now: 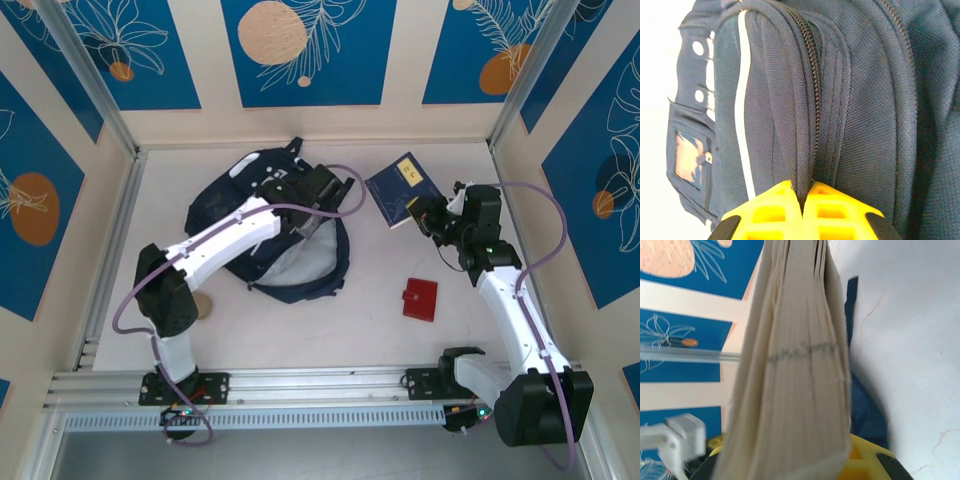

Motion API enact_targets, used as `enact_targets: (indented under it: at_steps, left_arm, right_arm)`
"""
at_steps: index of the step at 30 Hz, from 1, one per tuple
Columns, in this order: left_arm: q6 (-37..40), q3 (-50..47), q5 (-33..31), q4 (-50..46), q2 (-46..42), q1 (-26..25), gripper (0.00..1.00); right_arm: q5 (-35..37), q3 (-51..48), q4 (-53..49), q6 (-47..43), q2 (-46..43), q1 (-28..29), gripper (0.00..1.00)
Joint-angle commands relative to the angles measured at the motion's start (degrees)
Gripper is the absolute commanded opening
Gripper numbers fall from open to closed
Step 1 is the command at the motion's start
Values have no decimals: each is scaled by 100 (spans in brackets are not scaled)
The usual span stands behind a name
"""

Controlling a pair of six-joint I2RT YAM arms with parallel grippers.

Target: Pack the student bag

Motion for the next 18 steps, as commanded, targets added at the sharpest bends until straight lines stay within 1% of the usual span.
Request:
enact_targets:
  at_steps: [1, 4, 9, 13, 18]
  left_arm:
    - [-154, 498, -387, 771, -202, 128, 0]
    - [-244, 738, -365, 874, -80, 217, 0]
    - [-370, 1120, -156, 881, 132, 288, 0]
    - [-404, 1319, 74, 876, 234, 295, 0]
    - [-430, 1454, 319, 872, 261, 296, 0]
  right_arm:
    - [-797, -87, -57, -417, -134, 72, 5]
    - [-1168, -185, -189, -513, -128, 270, 5]
    - [-1164, -373, -325, -504, -68, 683, 5]
    - [-1819, -501, 468, -166, 433, 856, 6]
    - [-1921, -188, 1575, 197, 1557, 1461, 6]
